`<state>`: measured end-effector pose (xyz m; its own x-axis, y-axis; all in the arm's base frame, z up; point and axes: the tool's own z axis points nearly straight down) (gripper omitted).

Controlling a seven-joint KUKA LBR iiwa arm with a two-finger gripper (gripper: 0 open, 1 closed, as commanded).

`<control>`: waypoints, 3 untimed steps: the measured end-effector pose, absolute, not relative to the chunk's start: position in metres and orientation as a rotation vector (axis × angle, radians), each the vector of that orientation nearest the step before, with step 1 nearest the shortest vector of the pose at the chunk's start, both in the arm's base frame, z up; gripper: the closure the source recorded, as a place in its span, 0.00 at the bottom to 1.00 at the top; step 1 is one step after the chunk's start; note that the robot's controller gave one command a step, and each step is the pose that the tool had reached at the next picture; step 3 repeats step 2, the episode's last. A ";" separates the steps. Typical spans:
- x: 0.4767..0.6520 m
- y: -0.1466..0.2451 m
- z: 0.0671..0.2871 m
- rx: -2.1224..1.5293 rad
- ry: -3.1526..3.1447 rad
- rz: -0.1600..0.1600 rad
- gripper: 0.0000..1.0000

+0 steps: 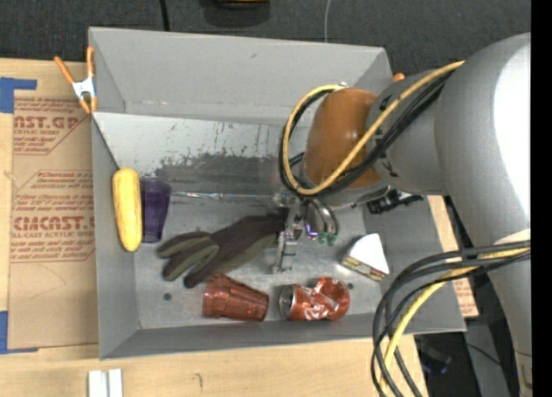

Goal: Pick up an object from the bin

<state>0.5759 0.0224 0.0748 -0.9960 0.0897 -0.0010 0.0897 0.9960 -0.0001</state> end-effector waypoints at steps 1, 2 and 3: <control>0.593 0.038 0.071 0.574 3.085 0.000 1.00; 0.593 0.038 0.071 0.574 3.085 0.000 1.00; 0.593 0.038 0.071 0.574 3.085 0.000 1.00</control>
Offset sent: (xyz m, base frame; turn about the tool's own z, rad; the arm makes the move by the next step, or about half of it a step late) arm 0.0000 0.0000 0.0000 0.0000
